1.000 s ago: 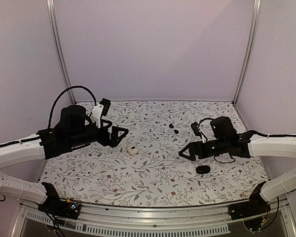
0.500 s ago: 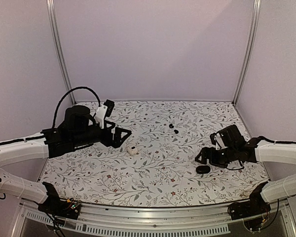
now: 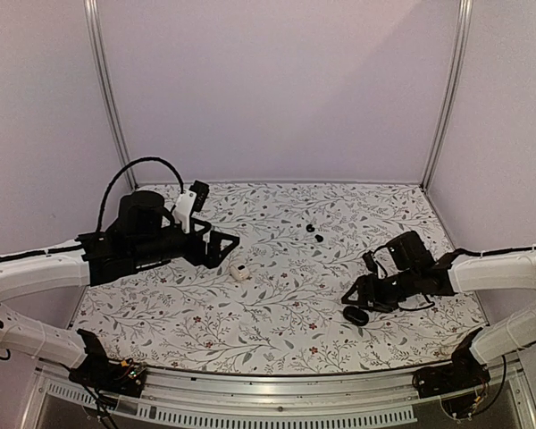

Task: Insert the wireless bluetooth earbuds into the charging case
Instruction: Move the charging case to the center of the board, then pick up the charging case from the center of the board.

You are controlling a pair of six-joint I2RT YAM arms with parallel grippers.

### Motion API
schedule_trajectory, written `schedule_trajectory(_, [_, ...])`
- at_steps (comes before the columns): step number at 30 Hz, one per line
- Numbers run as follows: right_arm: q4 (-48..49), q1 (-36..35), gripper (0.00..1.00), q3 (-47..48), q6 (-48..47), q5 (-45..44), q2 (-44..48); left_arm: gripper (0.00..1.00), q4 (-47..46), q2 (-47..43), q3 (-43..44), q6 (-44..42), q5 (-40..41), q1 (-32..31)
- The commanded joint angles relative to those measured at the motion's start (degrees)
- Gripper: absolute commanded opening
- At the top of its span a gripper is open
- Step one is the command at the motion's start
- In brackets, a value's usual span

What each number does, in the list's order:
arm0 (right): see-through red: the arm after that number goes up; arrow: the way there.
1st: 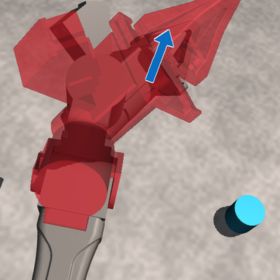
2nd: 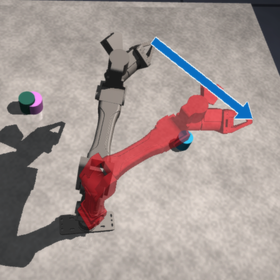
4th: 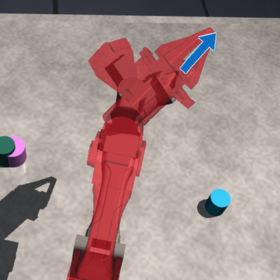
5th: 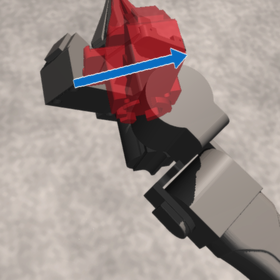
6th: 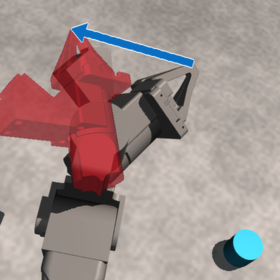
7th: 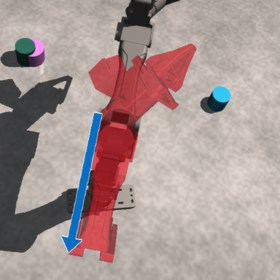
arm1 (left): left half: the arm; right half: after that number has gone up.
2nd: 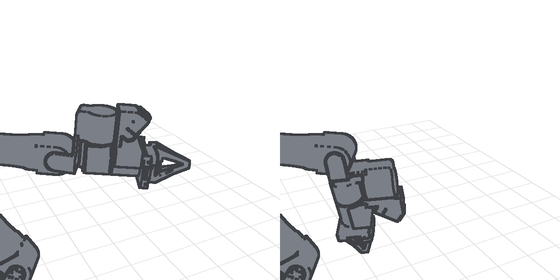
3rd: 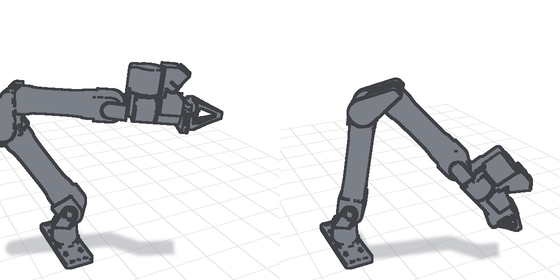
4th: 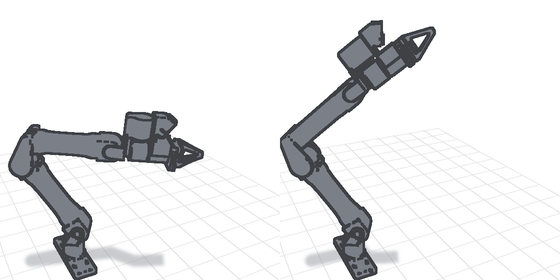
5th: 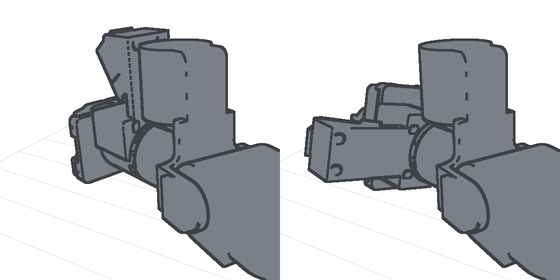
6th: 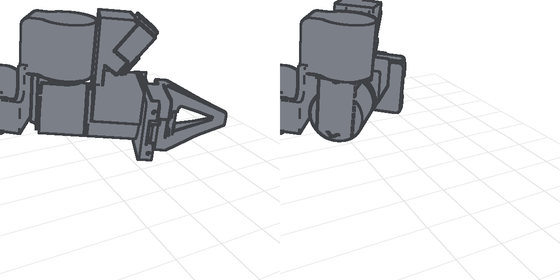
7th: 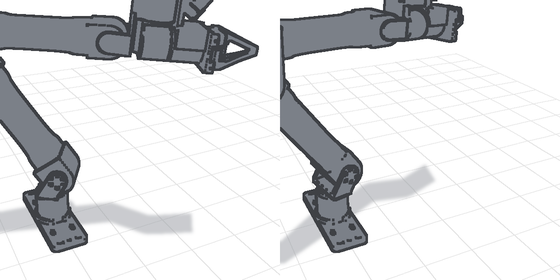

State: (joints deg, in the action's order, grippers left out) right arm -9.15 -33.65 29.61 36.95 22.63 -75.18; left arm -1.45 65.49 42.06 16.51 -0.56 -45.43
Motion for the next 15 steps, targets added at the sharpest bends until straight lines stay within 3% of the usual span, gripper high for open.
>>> schedule_trajectory(1, [7.23, -4.75, 0.64, 1.51, 1.69, 9.11, -3.68, 1.00, -1.53, 0.92, 0.20, -0.43, -0.33, 0.87])
schedule_trajectory(6, [8.14, -8.71, 0.63, 3.31, -2.90, 9.19, -6.06, 1.00, -1.21, 1.30, 0.86, -0.94, -0.69, 0.87])
schedule_trajectory(11, [1.78, -8.69, 0.64, 2.86, -6.19, -1.25, 2.02, 1.00, -1.16, 1.12, 0.79, -1.49, -0.83, 0.82])
schedule_trajectory(15, [1.65, -8.80, 0.67, -1.17, -8.57, 0.35, 9.75, 1.00, -2.38, 1.49, 0.31, -2.40, -2.19, 0.87])
